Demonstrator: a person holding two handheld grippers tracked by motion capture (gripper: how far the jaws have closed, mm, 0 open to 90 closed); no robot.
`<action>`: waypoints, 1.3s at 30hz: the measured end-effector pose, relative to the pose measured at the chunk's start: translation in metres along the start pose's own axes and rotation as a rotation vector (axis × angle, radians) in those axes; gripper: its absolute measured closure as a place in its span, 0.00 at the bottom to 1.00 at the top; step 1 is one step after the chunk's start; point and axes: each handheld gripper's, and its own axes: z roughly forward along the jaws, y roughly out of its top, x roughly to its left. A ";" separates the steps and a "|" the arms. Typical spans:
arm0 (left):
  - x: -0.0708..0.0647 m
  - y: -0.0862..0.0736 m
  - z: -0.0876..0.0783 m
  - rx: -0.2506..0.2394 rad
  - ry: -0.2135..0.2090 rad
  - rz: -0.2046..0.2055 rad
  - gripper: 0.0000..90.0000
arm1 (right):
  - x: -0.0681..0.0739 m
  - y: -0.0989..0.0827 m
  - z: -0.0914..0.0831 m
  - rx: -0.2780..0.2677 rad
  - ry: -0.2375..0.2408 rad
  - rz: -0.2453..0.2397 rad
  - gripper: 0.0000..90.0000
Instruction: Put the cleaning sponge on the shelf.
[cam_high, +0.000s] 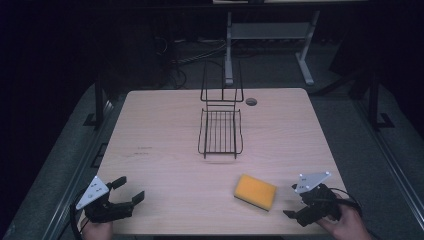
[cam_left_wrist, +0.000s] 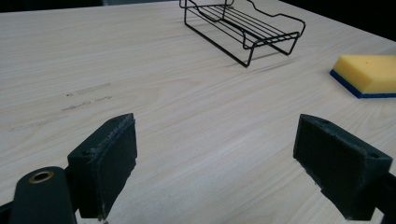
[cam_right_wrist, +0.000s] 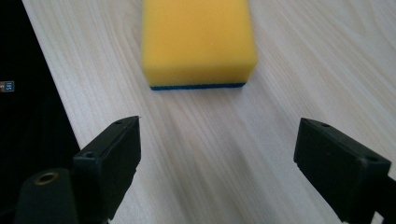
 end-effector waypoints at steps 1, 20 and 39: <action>0.000 0.000 0.000 0.000 0.000 0.000 0.14 | 0.000 0.001 0.000 0.003 -0.004 -0.009 0.16; 0.000 0.000 -0.001 -0.002 -0.001 0.004 0.14 | 0.002 0.022 0.003 0.027 0.000 -0.075 0.16; -0.001 0.000 -0.001 -0.003 -0.003 0.003 0.14 | 0.004 0.041 0.005 0.037 0.014 -0.112 0.16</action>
